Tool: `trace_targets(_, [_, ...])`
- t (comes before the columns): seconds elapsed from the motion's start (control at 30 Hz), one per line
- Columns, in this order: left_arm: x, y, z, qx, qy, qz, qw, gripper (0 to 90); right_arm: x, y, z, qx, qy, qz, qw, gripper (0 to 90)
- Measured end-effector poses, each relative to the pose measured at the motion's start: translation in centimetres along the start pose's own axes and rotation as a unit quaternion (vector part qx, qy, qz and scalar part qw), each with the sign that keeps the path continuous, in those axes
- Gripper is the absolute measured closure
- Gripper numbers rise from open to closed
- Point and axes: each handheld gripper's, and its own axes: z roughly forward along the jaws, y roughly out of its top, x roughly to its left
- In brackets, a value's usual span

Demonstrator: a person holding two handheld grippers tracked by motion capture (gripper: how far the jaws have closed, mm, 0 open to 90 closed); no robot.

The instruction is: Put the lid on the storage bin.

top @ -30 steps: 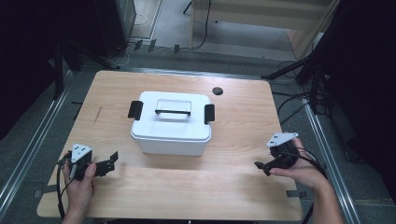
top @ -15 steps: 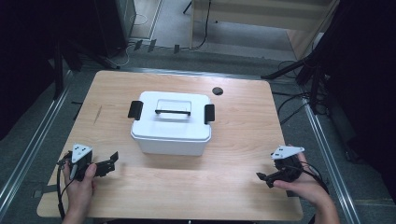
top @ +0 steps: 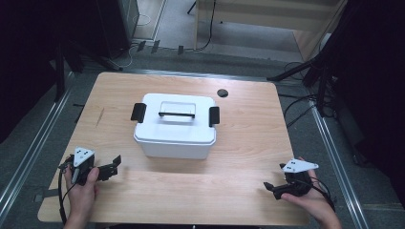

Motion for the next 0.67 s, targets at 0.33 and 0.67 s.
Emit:
trace_targets(0.33, [-0.2, -0.1, 0.0, 0.001, 0.003, 0.008, 1.0000, 0.0, 0.4, -2.1, -0.3, -0.058, -0.008, 0.037, 0.9976, 5.9])
trace_targets(0.67, [-0.2, 0.0, 0.1, 0.003, 0.012, 0.006, 0.9999, 0.0, 0.2, -2.8, -0.4, -0.081, -0.004, 0.049, 0.9955, 7.3])
